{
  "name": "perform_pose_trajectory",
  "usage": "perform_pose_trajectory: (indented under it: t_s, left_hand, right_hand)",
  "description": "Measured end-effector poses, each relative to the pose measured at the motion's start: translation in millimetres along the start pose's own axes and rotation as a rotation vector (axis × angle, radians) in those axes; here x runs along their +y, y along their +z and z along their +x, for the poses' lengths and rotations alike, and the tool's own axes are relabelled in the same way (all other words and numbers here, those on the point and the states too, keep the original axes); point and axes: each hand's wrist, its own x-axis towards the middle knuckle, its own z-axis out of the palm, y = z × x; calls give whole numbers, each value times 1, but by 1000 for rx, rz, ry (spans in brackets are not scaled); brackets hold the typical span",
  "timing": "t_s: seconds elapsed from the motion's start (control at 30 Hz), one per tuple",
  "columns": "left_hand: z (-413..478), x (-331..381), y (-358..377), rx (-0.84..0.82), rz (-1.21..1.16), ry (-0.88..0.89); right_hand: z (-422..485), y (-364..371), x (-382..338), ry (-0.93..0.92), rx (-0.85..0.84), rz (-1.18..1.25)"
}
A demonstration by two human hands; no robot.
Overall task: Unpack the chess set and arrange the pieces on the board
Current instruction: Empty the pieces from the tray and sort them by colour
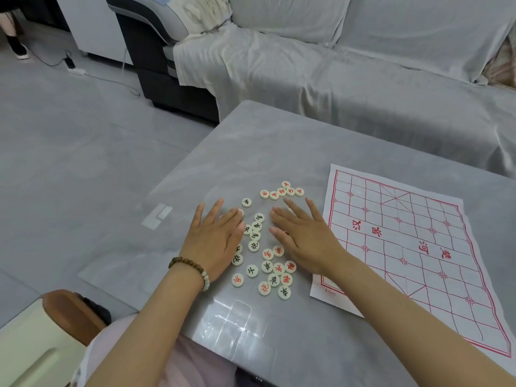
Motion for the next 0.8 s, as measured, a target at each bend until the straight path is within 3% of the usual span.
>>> perform_pose_trajectory:
  t_s: [0.13, 0.23, 0.43, 0.6, 0.8]
  left_hand:
    - [17, 1, -5, -31, 97, -81]
    - [46, -6, -9, -87, 28, -104]
    - [79, 11, -4, -197, -67, 117]
    - [62, -2, -7, -122, -124, 71]
    - [10, -7, 2, -177, -170, 148]
  right_hand:
    - [32, 4, 16, 59, -10, -22]
    - [49, 5, 22, 109, -26, 89]
    - [28, -7, 27, 150, 135, 424]
    - [-3, 1, 24, 149, 15, 477]
    - [-1, 5, -15, 33, -106, 444]
